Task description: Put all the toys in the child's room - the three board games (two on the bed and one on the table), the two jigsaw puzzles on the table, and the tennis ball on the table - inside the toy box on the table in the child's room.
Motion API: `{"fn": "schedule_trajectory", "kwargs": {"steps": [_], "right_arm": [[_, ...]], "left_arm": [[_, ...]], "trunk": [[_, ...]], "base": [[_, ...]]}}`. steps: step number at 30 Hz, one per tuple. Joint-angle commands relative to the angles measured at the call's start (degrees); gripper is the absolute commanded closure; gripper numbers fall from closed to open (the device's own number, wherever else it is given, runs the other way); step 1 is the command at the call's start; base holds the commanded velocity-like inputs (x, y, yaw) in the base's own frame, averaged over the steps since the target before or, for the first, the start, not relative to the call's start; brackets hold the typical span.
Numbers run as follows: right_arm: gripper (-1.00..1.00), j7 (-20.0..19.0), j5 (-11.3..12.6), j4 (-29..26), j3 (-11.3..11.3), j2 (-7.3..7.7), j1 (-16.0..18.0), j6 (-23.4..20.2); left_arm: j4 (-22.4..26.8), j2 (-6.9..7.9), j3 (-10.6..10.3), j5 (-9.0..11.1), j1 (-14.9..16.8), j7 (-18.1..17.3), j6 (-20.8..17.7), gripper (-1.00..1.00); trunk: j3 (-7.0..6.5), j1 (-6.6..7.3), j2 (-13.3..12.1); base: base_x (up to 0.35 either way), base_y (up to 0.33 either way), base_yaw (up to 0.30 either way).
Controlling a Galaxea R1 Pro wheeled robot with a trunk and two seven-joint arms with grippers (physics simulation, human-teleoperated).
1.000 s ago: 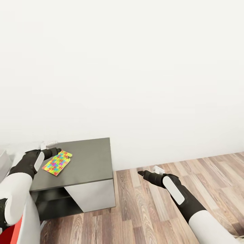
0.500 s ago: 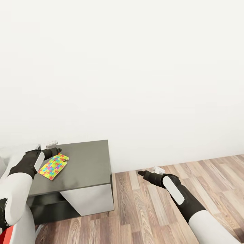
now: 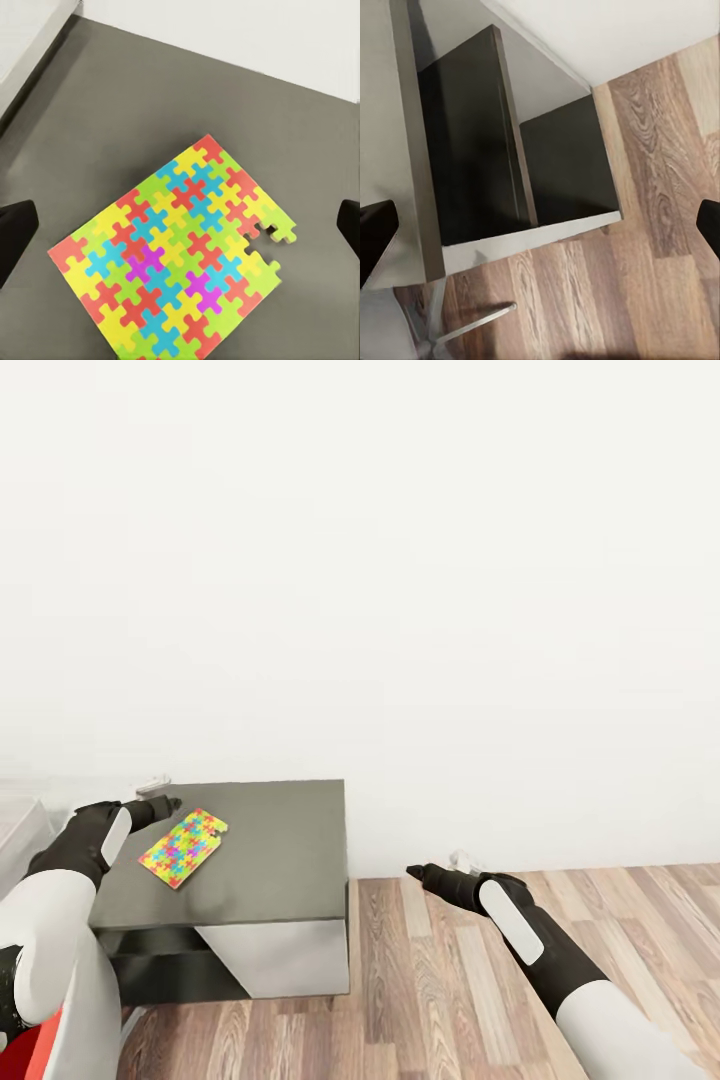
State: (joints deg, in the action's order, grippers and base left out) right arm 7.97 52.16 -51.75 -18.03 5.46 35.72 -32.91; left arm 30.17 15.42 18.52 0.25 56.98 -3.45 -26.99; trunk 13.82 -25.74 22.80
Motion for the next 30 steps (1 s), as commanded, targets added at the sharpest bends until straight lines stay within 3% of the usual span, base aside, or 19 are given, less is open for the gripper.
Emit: {"fn": "schedule_trajectory", "kwargs": {"steps": [1, 30], "right_arm": [[-1.00, 0.6, 0.6, -0.1, -0.2, 0.07, 0.0, -0.1], [-1.00, 0.6, 0.6, -0.1, -0.4, -0.17, 0.0, -0.1]], "left_arm": [[0.1, -0.04, 0.3, 0.0, 0.1, -0.3, -0.3, -1.00], [0.1, -0.12, 0.3, -0.1, 0.1, -0.2, -0.3, -1.00]], "trunk": [[0.11, -0.04, 0.1], [0.17, -0.04, 0.1]], "base": [[0.099, -0.003, 0.072], [0.115, 0.026, 0.021]]}}
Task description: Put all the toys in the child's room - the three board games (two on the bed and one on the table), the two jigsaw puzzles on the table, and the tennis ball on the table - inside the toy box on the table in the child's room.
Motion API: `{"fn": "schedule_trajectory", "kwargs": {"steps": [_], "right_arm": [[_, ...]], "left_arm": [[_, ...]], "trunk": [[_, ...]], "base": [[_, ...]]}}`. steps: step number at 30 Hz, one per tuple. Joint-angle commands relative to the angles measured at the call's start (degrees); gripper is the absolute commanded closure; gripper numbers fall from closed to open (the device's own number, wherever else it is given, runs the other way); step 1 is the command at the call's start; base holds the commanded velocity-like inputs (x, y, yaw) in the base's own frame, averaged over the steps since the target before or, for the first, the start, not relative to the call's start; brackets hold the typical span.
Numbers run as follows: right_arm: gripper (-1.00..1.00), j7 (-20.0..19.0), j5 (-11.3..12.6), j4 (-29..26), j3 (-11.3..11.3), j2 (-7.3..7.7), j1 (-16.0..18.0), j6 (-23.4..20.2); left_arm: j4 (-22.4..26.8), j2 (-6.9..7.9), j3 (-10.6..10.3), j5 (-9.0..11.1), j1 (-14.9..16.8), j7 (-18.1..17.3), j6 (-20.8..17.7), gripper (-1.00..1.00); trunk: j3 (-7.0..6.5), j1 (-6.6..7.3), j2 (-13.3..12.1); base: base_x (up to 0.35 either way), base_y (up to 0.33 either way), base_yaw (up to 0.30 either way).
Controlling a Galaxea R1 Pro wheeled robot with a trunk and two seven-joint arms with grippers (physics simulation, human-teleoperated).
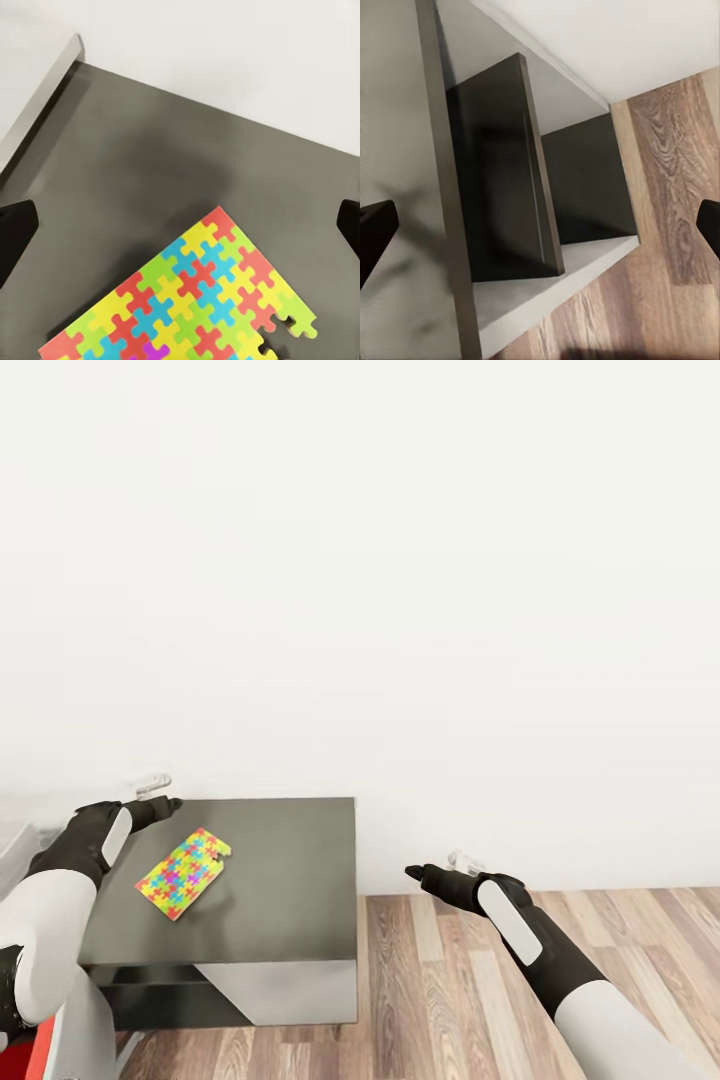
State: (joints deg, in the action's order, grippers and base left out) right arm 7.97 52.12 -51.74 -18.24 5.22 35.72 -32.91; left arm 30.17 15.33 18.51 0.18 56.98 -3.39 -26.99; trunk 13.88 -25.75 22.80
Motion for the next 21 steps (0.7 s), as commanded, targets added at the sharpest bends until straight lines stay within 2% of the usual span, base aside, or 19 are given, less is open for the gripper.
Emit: {"fn": "schedule_trajectory", "kwargs": {"steps": [1, 21], "right_arm": [[-1.00, 0.6, 0.6, -0.1, -0.2, 0.07, 0.0, -0.1], [-1.00, 0.6, 0.6, 0.0, -0.2, -0.08, 0.0, -0.1]], "left_arm": [[0.1, -0.04, 0.3, 0.0, 0.1, -0.3, -0.3, -1.00], [0.0, -0.05, 0.2, -0.1, 0.1, 0.0, -0.4, -1.00]], "trunk": [[0.13, -0.04, 0.1], [1.40, -0.04, 0.1]], "base": [[0.019, 0.000, 0.092], [0.002, 0.000, 0.140]]}}
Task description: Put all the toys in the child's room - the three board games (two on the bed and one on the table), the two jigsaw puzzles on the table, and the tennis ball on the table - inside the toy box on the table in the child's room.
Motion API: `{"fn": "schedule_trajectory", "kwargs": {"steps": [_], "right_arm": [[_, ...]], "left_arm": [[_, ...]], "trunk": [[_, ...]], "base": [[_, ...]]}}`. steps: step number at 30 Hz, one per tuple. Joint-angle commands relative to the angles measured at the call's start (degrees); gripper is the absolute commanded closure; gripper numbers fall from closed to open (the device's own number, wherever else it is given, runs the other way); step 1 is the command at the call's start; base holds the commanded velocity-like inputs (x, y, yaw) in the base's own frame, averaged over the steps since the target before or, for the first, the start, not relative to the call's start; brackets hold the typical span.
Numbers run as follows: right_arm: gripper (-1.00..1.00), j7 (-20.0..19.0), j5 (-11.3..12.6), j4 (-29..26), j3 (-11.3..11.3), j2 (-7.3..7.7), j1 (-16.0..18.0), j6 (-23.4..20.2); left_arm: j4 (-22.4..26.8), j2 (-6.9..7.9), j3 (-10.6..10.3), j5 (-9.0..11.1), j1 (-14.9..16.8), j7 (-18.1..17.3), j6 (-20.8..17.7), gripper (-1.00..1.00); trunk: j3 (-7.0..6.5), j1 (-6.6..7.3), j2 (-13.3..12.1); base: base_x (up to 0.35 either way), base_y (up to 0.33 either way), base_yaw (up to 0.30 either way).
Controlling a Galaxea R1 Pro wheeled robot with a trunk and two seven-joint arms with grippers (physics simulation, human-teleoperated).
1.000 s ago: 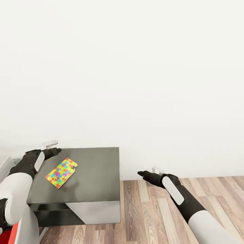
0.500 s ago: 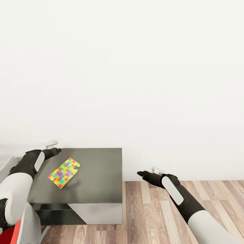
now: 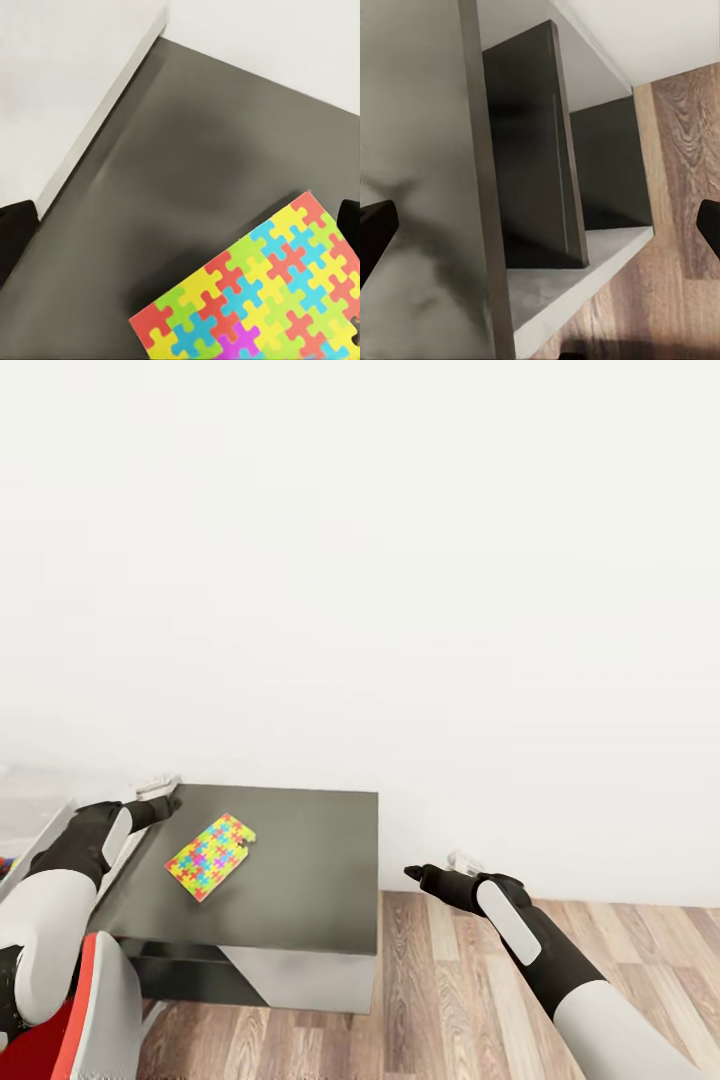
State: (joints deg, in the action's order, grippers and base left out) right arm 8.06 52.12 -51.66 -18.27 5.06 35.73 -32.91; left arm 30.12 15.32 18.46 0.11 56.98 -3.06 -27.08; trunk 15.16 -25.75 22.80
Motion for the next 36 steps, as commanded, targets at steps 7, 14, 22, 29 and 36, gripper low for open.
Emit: {"fn": "schedule_trajectory", "kwargs": {"steps": [7, 14, 22, 29, 36], "right_arm": [[-1.00, 0.6, 0.6, -0.1, 0.1, 0.13, 0.0, -0.1], [-1.00, 0.5, 0.6, -0.2, 0.2, 0.22, 0.0, -0.1], [-1.00, 0.5, 0.6, -0.2, 0.2, 0.29, 0.0, 0.0], [-1.00, 0.5, 0.6, -0.1, 0.2, 0.15, 0.0, 0.0], [-1.00, 0.5, 0.6, -0.1, 0.2, 0.06, 0.0, -0.1]], "left_arm": [[-0.7, -1.06, 0.2, -0.1, 0.1, -0.8, -0.4, -1.00], [-2.0, -1.24, -3.0, 0.1, 0.1, -1.0, -0.3, -1.00], [-2.2, -1.32, -4.1, 0.1, 0.1, -1.1, 0.0, -1.00], [-2.2, -1.66, -4.2, 0.1, 0.1, -2.4, 1.5, -1.00], [-2.2, -2.27, -4.3, 0.0, 0.0, -3.0, 2.6, -1.00]], "trunk": [[0.68, -0.03, 0.1], [1.28, -0.03, 0.1], [1.50, -0.03, 0.1], [1.60, -0.03, 0.1], [2.02, -0.03, 0.1]], "base": [[0.000, 0.000, 0.140], [0.000, 0.000, -0.035], [0.000, 0.000, -0.035], [0.000, 0.000, -0.003], [0.000, 0.000, 0.000]]}}
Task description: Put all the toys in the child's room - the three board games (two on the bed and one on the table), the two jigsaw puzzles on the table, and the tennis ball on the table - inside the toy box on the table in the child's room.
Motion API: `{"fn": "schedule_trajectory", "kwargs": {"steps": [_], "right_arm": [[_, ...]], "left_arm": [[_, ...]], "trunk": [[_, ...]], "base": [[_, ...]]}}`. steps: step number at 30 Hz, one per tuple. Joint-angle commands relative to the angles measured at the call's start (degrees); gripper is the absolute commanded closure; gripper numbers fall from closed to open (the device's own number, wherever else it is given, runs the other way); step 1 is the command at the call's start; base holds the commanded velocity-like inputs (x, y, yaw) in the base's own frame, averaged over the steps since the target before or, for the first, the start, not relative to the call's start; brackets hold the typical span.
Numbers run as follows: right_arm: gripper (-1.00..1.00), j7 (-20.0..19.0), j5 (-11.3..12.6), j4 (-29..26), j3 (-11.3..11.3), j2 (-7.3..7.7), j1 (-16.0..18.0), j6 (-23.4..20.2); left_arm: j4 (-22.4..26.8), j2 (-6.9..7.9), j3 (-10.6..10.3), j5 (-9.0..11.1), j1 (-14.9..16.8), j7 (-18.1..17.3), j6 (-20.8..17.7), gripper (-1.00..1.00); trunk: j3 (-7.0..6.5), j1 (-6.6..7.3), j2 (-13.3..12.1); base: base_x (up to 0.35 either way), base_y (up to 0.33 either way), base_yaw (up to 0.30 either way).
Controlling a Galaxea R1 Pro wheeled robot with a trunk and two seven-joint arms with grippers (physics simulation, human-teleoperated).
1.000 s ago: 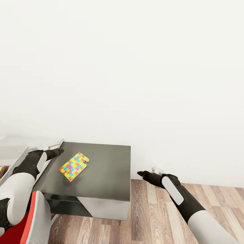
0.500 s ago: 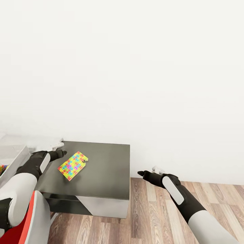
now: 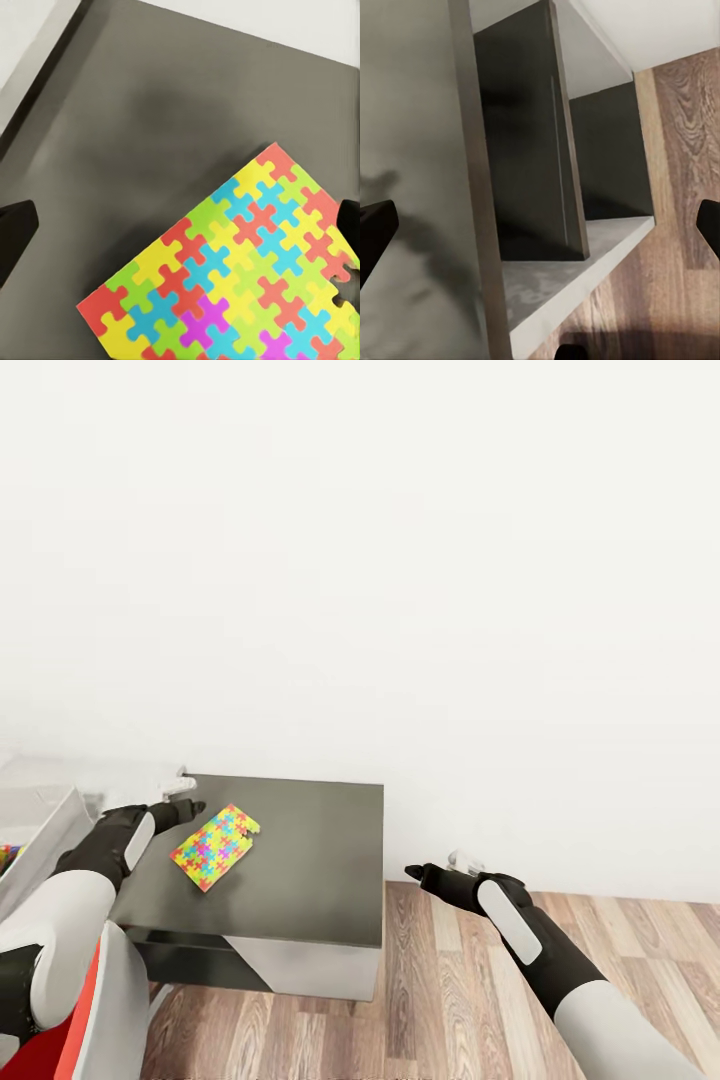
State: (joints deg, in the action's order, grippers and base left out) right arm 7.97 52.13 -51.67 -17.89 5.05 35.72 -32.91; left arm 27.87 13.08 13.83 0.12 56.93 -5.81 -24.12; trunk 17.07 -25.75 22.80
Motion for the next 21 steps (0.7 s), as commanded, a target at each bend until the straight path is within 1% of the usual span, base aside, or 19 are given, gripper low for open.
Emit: {"fn": "schedule_trajectory", "kwargs": {"steps": [1, 4, 5, 10, 21], "right_arm": [[-1.00, 0.6, 0.6, -0.1, -0.2, 0.06, 0.1, -0.1], [-1.00, 0.6, 0.6, -0.1, -0.2, 0.03, 0.1, 0.0], [-1.00, 0.6, 0.6, -0.1, -0.2, 0.00, 0.1, 0.0], [-1.00, 0.6, 0.6, 0.0, -0.3, -0.04, 0.1, 0.0], [-1.00, 0.6, 0.6, 0.1, -0.3, -0.04, 0.1, 0.0]], "left_arm": [[0.1, -0.12, 0.3, 0.0, 0.0, -0.3, -0.3, -1.00], [0.1, -0.45, -0.1, -0.1, 0.0, -0.3, -0.2, -1.00], [0.1, -0.54, -0.9, -0.1, 0.0, -0.3, -0.1, -1.00], [0.1, -0.59, -2.3, 0.0, 0.0, -0.3, 0.5, -1.00], [0.1, -0.65, -2.7, 0.0, 0.0, -0.3, 0.8, -1.00]], "trunk": [[0.20, -0.03, 0.1], [0.47, -0.03, 0.1], [0.56, -0.03, 0.1], [1.03, -0.03, 0.1], [2.06, -0.03, 0.1]], "base": [[0.000, 0.000, 0.000], [0.000, 0.000, 0.000], [0.000, 0.000, 0.000], [0.000, 0.000, 0.000], [0.000, 0.000, 0.000]]}}
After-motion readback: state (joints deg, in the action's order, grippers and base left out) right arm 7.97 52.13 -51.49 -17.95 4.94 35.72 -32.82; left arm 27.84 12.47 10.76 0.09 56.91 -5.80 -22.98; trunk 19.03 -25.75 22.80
